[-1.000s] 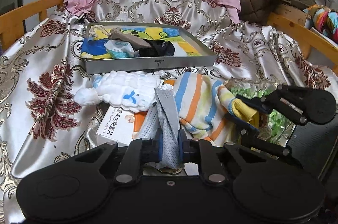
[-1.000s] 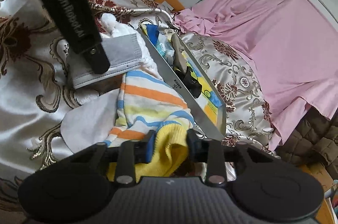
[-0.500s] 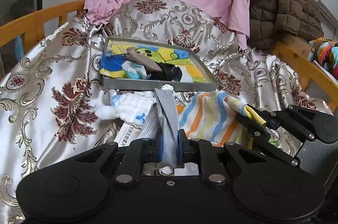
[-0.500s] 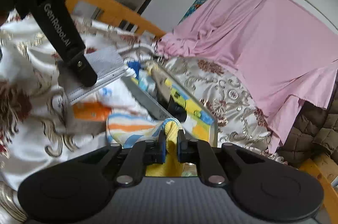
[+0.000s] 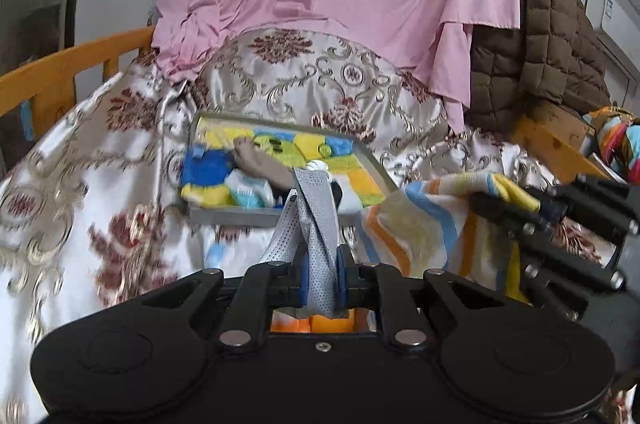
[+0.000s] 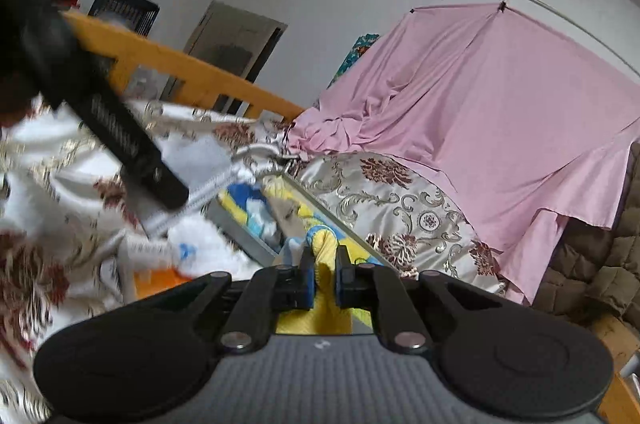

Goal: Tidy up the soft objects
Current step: 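Lift the grey mask and striped cloth and carry both over the tray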

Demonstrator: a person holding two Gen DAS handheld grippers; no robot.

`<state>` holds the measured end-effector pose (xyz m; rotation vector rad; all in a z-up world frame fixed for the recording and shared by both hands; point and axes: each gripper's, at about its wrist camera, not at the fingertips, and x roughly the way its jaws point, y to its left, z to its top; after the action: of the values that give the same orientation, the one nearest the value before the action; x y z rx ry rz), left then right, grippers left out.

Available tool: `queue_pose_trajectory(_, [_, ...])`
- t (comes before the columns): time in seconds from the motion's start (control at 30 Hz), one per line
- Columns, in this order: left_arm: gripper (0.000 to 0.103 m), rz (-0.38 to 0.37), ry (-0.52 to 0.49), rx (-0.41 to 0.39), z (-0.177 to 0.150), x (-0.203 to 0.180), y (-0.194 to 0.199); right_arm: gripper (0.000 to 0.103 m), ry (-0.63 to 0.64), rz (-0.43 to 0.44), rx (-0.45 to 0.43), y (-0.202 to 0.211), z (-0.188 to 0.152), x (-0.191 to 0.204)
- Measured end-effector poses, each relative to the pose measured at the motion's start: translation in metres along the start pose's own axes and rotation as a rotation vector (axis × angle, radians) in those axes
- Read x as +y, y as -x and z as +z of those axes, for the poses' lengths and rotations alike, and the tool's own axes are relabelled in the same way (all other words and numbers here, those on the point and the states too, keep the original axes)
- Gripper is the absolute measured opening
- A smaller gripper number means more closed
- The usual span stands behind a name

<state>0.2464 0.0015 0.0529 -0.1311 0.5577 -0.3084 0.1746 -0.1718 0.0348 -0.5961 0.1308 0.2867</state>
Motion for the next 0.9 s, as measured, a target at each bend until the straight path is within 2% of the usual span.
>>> queue_pose_trajectory(0.07, [0.014, -0.014, 0.007, -0.013, 0.013, 0.007, -0.018, 0.010, -0.004, 0.018, 0.000, -0.015, 0.011, -0.014])
queue_pose_trajectory(0.17, [0.014, -0.043, 0.006, -0.065, 0.032, 0.020, -0.049, 0.010, -0.104, 0.099, 0.007, -0.045, 0.028, -0.043])
queue_pose_trajectory(0.3, [0.014, -0.055, -0.006, -0.145, 0.057, 0.040, -0.094, 0.010, -0.160, 0.151, 0.013, -0.099, 0.045, -0.078])
queue_pose_trajectory(0.47, [0.014, -0.042, 0.055, -0.194, 0.090, 0.067, -0.150, 0.010, -0.145, 0.105, 0.033, -0.184, 0.056, -0.096])
queue_pose_trajectory(0.57, [0.015, -0.024, 0.099, -0.151, 0.103, 0.078, -0.192, 0.010, -0.184, 0.051, 0.061, -0.232, 0.058, -0.099])
queue_pose_trajectory(0.7, [0.015, -0.024, 0.131, -0.064, 0.101, 0.084, -0.231, 0.010, -0.264, 0.017, 0.134, -0.286, 0.057, -0.108])
queue_pose_trajectory(0.9, [0.015, -0.032, 0.104, 0.046, 0.107, 0.084, -0.252, 0.010, -0.323, 0.026, 0.240, -0.326, 0.050, -0.117])
